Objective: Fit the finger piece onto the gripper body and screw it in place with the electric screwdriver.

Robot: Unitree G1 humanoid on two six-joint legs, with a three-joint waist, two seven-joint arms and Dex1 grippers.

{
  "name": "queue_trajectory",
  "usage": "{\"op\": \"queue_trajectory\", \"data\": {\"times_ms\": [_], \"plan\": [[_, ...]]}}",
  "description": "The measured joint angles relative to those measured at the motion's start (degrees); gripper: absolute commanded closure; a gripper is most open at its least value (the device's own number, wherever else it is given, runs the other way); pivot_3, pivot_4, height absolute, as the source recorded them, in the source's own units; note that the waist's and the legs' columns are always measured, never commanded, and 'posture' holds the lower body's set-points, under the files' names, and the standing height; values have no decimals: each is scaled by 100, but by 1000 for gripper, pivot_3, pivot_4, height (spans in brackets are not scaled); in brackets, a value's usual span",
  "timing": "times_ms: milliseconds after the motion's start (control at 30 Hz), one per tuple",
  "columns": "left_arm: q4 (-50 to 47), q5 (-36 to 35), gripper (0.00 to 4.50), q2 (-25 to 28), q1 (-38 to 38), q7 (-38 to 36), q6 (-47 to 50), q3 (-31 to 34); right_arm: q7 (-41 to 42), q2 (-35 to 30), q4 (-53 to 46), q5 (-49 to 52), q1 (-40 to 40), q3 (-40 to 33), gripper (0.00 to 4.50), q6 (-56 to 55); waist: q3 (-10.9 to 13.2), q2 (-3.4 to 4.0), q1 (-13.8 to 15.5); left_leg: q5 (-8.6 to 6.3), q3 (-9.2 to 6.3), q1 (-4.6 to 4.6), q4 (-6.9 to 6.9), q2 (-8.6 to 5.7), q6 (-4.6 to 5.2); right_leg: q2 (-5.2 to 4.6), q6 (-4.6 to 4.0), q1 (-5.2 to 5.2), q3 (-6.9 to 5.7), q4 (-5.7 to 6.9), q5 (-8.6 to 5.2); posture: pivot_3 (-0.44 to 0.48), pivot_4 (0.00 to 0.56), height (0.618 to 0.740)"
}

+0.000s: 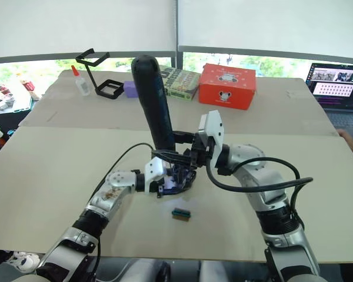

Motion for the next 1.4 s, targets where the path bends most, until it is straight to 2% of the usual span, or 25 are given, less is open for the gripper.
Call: {"op": "queue_trajectory", "data": {"times_ms": [300, 500, 600, 667, 767, 933, 1000, 1033, 1067, 1100, 1233, 1333, 1400], "plan": [[26, -1, 2194, 0, -19, -13, 0, -5, 23, -10, -89, 1, 142, -32, 2589, -118, 0, 0, 0, -1, 0, 5, -4, 1, 1, -2, 0, 4, 4, -3, 0, 0, 150, 740], [29, -5, 2194, -4, -31, -42, -2, -10, 18, -306, -651, -52, 225, -17, 2589, -137, 1, 0, 5, -1, 1, -2, -9, 1, 1, -2, 0, -3, 5, -10, 0, 0, 150, 740], [-13, -12, 2194, 24, -31, -76, -34, -2, -247, -379, -999, 214, 69, -48, 2589, 399, 2, -1, 6, 1, 1, -44, -7, 0, -3, -5, 0, -46, 7, -2, 0, 0, 150, 740], [-23, -26, 2194, 40, -30, -116, -95, 24, -667, -343, -1221, 749, -397, -298, 2589, 981, 2, 0, 2, 6, 5, -105, 13, -2, -9, -5, -1, -111, 9, 18, 1, 0, 150, 740], [-22, -22, 2194, 6, -25, -120, -102, 8, -991, -311, -1504, 1240, -958, -690, 2589, 1276, 2, 0, 10, 8, -4, -105, 9, -2, -12, -4, -1, -107, -6, 12, 1, 0, 150, 740], [-21, -15, 2194, -21, -19, -55, -73, 3, -1057, -314, -1584, 1480, -840, -712, 2589, 1565, 2, 0, 9, 4, 0, -103, 13, -3, -4, -6, -1, -90, -2, 4, 1, 0, 150, 740], [-38, -34, 1127, -19, -19, -49, 5, 10, -1085, -315, -1572, 1540, -812, -714, 2589, 1668, 2, 0, 9, 4, 0, -102, 13, -3, -3, -6, -1, -92, -2, 7, 1, 0, 150, 740], [-81, -46, 733, 12, -11, -56, 148, 18, -1116, -319, -1575, 1669, -813, -732, 2589, 1757, 2, 0, 7, 4, -1, -102, 12, -3, -4, -4, -1, -93, -2, 7, 1, 0, 150, 740], [-191, -91, 246, 93, 18, -83, 285, 45, -1132, -346, -1578, 1829, -811, -775, 2589, 1869, 4, -2, 3, 4, -1, -104, 11, -2, -4, -3, -1, -96, -2, 7, 1, 0, 150, 740], [-301, -162, 0, 221, 47, -126, 441, 89, -1140, -402, -1585, 2023, -804, -856, 2589, 1992, 4, -1, -3, 4, -1, -104, 10, -2, -4, -3, -1, -98, -1, 8, 1, 0, 150, 740], [-1214, -623, 0, 1064, 474, -431, 1131, 538, -1480, -1221, -1492, 3637, -761, -1511, 2589, 2960, 9, 1, -38, 4, -3, -109, 3, -1, -3, -9, -1, -101, 0, 7, 1, 0, 150, 740], [-2292, -1280, 0, 2017, 1116, -923, 1789, 1004, -1678, -2435, -1105, 5126, -244, -2142, 2589, 3850, 13, 4, -34, -3, -8, -108, -6, 1, 8, -18, -1, -87, -4, -3, 0, 0, 150, 740], [-2729, -1571, 0, 2516, 1448, -1132, 2123, 1295, -1815, -3097, -712, 5691, 221, -2413, 2589, 4344, 21, 17, -6, -10, -5, -103, -7, 1, 20, -24, -2, -70, -3, -59, 0, 0, 150, 740]]}}
